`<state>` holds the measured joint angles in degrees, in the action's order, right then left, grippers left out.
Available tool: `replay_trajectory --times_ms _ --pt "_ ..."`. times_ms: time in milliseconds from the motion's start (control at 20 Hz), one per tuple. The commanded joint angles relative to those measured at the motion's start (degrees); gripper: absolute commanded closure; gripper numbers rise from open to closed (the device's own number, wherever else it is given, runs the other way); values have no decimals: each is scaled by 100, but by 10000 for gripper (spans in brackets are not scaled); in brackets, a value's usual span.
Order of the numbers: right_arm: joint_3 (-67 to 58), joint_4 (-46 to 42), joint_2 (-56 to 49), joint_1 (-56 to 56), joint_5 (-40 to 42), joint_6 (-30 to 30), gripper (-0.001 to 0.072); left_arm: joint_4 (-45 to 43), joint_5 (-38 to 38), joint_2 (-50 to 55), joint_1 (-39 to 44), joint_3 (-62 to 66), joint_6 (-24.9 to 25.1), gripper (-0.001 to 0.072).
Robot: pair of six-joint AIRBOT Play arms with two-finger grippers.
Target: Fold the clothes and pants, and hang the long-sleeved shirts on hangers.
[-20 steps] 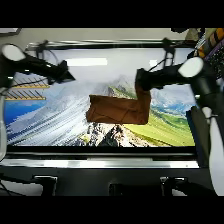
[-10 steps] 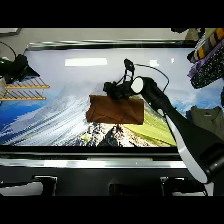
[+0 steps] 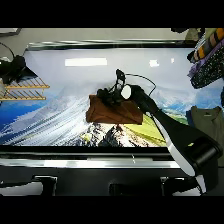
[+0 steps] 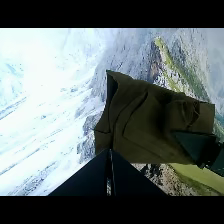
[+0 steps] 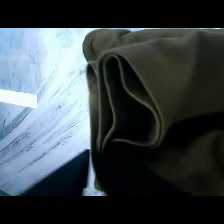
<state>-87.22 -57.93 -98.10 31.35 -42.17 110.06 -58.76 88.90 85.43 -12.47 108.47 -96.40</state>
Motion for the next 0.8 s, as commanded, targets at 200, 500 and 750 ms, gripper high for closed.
replay_trajectory --times_ms 200,500,750 --pt "-2 1314 229 61 -680 -745 290 0 2 -4 -7 -2 42 694" --pt "-2 968 1327 -1493 -1521 -1217 288 0 4 -4 -7 -2 39 694" --pt "181 673 1370 -3644 -2787 -1982 230 -39 4 -4 -7 -2 42 694"
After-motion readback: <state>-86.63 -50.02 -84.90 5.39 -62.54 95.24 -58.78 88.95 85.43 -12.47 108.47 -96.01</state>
